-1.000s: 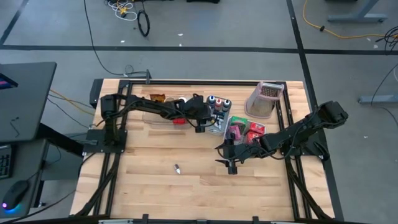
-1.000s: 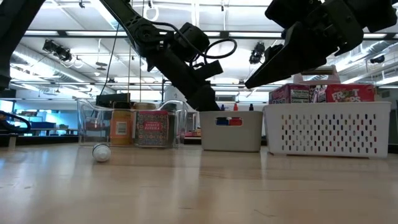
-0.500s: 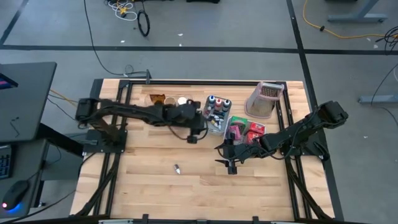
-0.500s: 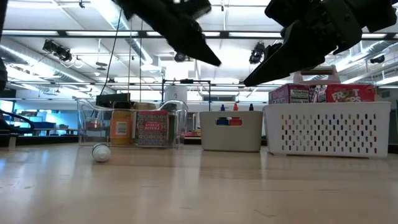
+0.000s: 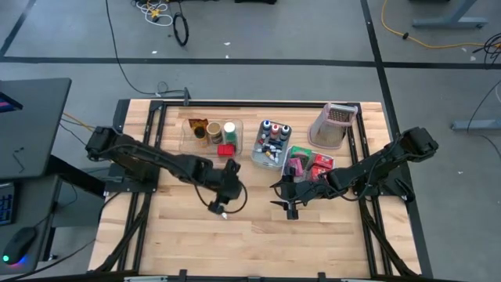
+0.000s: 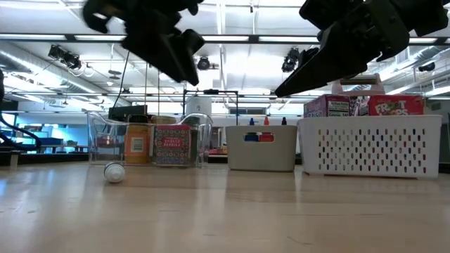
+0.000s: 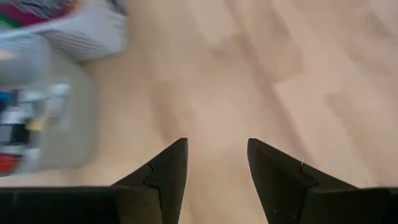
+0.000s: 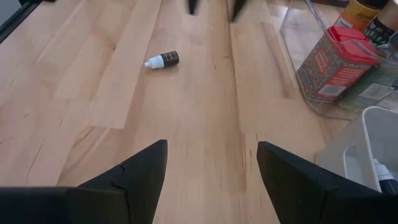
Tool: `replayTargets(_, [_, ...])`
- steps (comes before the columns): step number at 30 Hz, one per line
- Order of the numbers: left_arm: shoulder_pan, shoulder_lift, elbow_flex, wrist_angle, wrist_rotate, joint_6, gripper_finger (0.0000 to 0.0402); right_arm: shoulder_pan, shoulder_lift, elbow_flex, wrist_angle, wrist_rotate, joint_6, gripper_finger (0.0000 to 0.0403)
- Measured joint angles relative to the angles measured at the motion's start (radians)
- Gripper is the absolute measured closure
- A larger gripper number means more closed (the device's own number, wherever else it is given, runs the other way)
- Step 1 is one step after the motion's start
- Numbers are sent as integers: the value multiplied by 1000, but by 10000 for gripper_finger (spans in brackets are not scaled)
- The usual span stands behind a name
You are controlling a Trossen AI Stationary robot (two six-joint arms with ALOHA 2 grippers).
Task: Pick & Place Kitchen Items
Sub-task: Put the small brown food coloring into the gray bin
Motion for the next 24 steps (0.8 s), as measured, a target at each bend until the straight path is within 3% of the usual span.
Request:
replayTargets(4, [-40, 10, -51, -9, 55, -94, 226, 0, 0, 0, 3, 0, -4, 142])
replayTargets(9, [-70, 11, -164, 42, 47, -174, 226, 0, 0, 0, 3, 0, -5, 142])
replayTargets(17, [-96, 11, -334, 308, 154, -146, 226, 0, 0, 0, 3, 0, -7, 142])
replayTargets(24, [-97, 11, -394, 367, 158, -150, 226, 0, 0, 0, 3, 0, -8, 142])
